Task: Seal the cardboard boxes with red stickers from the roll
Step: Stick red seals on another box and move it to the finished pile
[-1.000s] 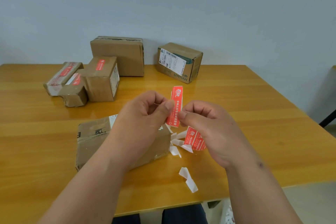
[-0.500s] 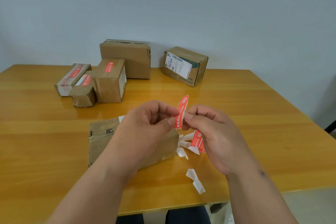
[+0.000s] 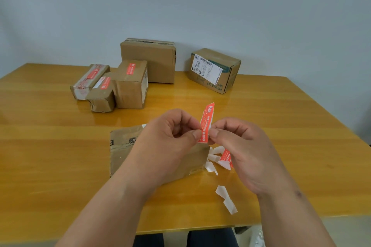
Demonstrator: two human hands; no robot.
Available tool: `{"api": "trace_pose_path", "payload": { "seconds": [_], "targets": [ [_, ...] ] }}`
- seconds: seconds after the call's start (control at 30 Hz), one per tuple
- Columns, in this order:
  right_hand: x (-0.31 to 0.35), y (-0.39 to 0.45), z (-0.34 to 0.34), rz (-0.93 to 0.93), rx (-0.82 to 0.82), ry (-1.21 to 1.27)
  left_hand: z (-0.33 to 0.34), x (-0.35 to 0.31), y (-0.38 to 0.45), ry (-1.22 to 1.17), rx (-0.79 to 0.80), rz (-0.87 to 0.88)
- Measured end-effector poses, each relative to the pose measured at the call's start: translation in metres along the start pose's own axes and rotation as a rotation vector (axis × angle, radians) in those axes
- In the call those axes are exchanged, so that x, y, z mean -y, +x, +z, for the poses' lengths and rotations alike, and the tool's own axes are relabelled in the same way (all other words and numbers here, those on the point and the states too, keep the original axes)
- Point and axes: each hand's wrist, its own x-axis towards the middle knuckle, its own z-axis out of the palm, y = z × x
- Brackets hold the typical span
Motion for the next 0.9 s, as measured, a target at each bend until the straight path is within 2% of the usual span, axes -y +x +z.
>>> {"api": "trace_pose_path", "payload": {
  "seconds": [0.5, 0.9],
  "targets": [
    [0.0012, 0.0046, 0.0034, -0.033, 0.001, -0.039, -0.0019, -0.0035, 0.0018, 0.068, 0.003, 0.061],
    [0.0015, 0.0026, 0.0035, -0.058, -0.049, -0.131, -0.0035, -0.0064, 0.0009, 0.024, 0.011, -0.006]
  ]
}}
